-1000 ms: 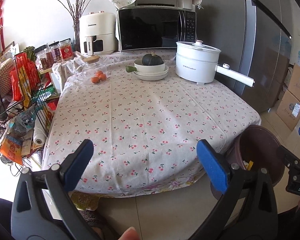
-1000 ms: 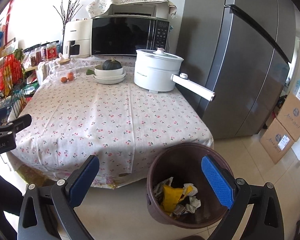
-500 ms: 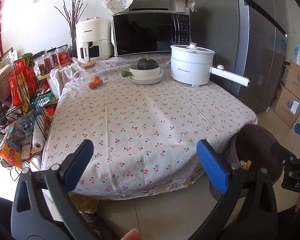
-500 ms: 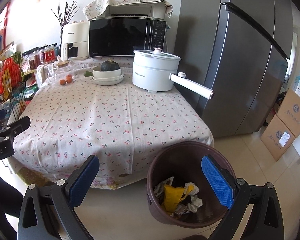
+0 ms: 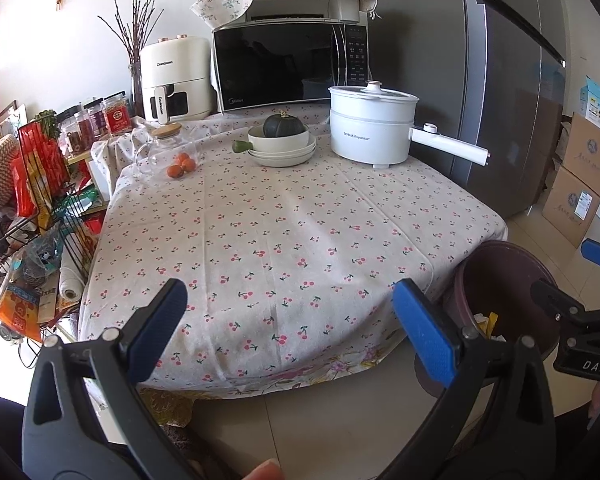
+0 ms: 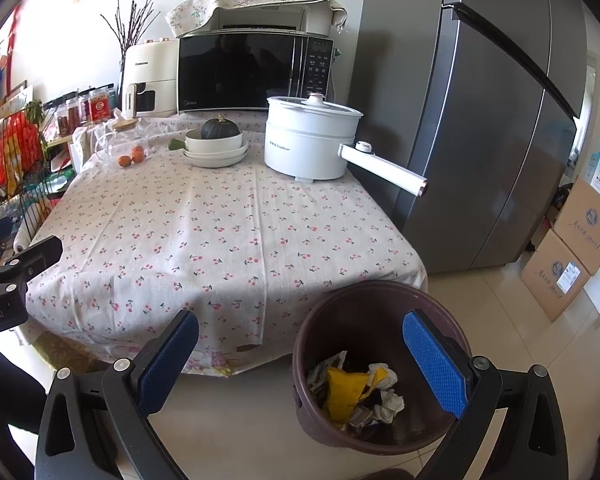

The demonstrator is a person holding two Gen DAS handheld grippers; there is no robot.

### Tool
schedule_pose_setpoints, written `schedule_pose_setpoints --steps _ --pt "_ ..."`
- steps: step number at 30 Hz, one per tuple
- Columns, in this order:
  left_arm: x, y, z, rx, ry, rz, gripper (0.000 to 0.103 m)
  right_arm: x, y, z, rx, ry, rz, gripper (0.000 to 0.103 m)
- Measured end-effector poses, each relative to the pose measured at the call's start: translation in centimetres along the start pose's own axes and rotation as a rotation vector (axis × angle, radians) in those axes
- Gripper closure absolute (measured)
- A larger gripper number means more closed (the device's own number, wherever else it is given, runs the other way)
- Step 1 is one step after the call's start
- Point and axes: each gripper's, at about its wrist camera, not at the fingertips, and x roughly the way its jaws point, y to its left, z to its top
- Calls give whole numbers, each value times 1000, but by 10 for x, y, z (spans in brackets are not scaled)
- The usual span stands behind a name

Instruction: Collect trash

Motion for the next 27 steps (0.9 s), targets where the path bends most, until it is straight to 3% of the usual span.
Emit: schedule_pose_setpoints --steps 27 --pt "1 -2 -1 4 7 -5 1 0 2 -2 10 2 -3 0"
